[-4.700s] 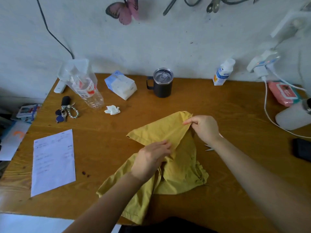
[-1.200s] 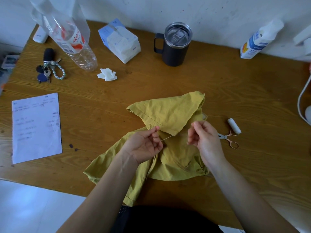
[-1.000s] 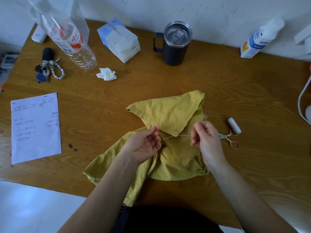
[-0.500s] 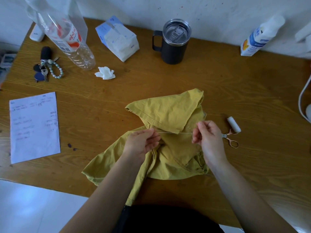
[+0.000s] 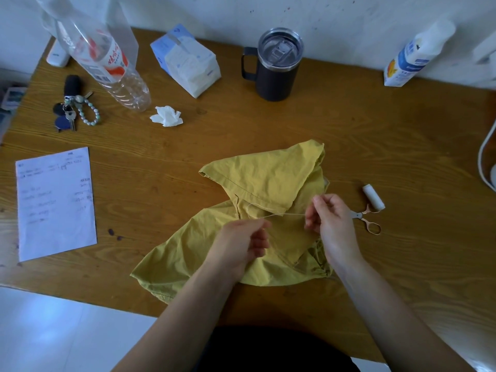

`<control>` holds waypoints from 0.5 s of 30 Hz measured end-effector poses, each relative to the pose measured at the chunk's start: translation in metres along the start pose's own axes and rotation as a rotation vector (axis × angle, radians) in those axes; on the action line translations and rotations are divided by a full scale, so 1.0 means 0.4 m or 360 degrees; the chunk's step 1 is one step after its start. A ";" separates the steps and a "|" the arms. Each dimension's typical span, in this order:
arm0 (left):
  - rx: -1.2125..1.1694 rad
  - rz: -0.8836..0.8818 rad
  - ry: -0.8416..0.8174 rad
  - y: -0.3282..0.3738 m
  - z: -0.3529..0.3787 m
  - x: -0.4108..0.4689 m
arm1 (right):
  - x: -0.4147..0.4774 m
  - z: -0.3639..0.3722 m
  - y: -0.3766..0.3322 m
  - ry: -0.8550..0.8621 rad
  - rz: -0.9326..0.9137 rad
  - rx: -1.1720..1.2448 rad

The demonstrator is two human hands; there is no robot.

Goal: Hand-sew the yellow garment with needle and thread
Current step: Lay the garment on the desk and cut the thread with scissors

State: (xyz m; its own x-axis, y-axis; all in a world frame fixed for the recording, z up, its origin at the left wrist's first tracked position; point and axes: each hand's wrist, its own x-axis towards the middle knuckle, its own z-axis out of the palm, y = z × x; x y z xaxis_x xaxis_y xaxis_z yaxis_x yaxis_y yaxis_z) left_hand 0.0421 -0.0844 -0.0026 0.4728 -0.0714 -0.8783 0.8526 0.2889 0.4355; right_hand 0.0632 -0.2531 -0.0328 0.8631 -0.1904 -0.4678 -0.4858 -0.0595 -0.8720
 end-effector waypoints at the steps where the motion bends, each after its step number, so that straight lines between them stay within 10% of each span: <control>1: -0.0070 -0.0055 -0.0099 -0.002 0.014 0.001 | -0.001 0.000 0.000 0.0002 0.0001 0.0003; 15: -0.0334 -0.0197 0.0085 0.000 0.087 0.071 | -0.006 -0.005 -0.004 0.0001 -0.0045 0.0000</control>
State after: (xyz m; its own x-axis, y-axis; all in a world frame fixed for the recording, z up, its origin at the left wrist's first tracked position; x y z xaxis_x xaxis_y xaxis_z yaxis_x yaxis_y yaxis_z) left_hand 0.0632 -0.1194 -0.0206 0.3502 -0.0695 -0.9341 0.8358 0.4733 0.2781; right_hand 0.0617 -0.2546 -0.0300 0.8764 -0.1893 -0.4429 -0.4612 -0.0650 -0.8849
